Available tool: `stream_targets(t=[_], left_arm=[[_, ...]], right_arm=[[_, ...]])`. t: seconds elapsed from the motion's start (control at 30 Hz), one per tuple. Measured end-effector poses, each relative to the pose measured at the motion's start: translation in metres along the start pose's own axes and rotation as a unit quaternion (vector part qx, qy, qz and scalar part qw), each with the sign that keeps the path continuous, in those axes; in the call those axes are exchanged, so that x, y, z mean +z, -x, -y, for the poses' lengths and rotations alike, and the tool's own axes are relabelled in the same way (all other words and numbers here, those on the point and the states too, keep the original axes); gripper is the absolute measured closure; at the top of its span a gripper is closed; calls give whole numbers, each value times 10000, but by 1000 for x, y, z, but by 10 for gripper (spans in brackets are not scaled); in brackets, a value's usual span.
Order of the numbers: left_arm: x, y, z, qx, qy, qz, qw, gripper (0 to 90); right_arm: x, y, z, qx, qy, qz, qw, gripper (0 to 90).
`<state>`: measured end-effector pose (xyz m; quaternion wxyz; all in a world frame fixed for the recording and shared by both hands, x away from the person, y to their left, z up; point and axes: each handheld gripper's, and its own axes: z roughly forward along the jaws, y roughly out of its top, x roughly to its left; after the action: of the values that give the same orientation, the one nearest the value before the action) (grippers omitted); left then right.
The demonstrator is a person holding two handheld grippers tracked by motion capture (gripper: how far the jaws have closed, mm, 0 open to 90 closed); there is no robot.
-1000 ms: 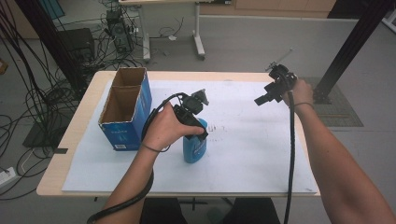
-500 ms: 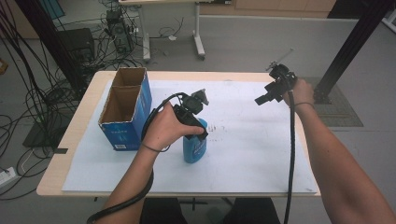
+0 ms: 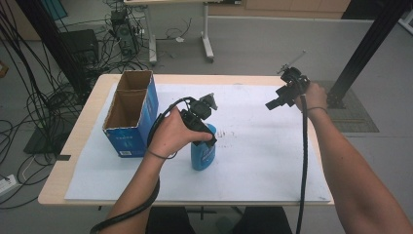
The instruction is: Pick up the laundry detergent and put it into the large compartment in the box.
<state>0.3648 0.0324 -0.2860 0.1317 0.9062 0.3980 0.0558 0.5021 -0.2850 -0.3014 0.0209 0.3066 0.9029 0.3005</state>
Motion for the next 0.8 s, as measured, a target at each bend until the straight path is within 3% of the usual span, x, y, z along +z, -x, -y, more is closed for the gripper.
stream_targets(t=[0.8], left_arm=[[1, -4, 1, -54, -37, -52, 10000, 136]], right_arm=[[1, 0, 0, 5, -12, -15, 10000, 28]])
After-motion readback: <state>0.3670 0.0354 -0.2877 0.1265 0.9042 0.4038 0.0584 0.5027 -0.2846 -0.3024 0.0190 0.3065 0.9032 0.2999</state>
